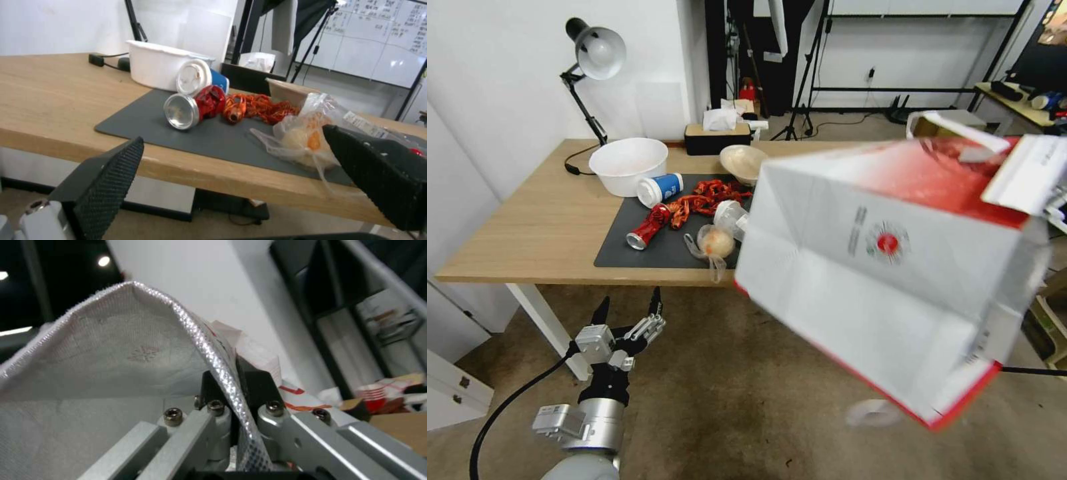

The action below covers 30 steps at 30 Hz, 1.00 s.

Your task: Pick up the food delivery bag from the floor and place it on the table.

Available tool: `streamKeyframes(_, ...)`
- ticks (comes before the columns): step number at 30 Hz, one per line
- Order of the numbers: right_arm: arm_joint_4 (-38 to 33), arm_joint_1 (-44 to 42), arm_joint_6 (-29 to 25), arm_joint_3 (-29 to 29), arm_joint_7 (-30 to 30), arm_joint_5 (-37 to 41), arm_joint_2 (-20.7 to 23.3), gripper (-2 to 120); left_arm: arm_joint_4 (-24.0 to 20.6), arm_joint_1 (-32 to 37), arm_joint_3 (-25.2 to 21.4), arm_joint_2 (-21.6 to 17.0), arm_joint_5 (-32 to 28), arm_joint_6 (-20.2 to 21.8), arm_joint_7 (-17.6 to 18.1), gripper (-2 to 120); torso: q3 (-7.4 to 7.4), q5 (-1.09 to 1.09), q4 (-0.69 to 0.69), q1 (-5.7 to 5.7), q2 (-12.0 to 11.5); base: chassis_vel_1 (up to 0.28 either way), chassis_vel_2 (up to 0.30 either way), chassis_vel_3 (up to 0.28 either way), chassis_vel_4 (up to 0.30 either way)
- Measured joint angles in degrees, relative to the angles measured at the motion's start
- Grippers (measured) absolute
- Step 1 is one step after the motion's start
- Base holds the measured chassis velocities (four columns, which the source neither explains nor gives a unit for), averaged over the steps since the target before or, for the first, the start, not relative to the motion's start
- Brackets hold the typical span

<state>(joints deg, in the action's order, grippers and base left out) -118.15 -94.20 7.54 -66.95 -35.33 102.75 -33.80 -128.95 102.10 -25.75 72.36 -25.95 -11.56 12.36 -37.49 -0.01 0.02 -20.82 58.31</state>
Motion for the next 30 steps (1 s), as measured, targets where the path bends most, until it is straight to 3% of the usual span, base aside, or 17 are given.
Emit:
streamKeyframes(1,0.0,0.0,0.0,0.0,0.0,0.0,0.0,0,0.0,0.0,0.0,0.0,0.0,0.0,0.0,100,0.00,0.00,0.00,0.00,0.0,0.000,0.000,0.000,0.000)
streamKeyframes(5,-1.6,4.2,-4.5,3.6,10.4,3.0,0.2,0,0.1,0.2,-0.1,-0.2,-0.1,-0.5,0.0,100,0.00,0.00,0.01,0.00,0.0,0.000,0.000,0.000,0.000)
streamKeyframes(9,-1.8,7.4,-7.0,6.9,16.6,3.9,0.2,0,0.1,0.3,-0.1,-0.2,-0.1,-0.8,0.0,100,0.00,0.00,0.02,0.00,0.0,0.000,0.000,0.000,0.000)
streamKeyframes(15,-1.6,7.4,-7.2,7.2,21.2,4.1,0.1,0,0.1,0.5,-0.1,-0.3,-0.1,-1.0,0.1,100,0.01,0.02,0.01,0.00,0.0,0.000,0.000,0.000,0.000)
streamKeyframes(22,-1.4,8.1,-7.2,6.5,33.7,5.3,1.1,0,0.2,0.2,0.6,0.0,0.3,-1.0,0.1,100,0.01,0.00,0.01,0.01,0.0,0.000,0.000,0.000,0.000)
streamKeyframes(30,-0.4,9.7,-6.2,7.9,40.5,5.5,2.1,0,0.6,0.2,0.8,0.3,0.7,-0.9,0.1,100,0.01,0.01,0.00,0.01,0.0,0.000,0.000,0.000,0.000)
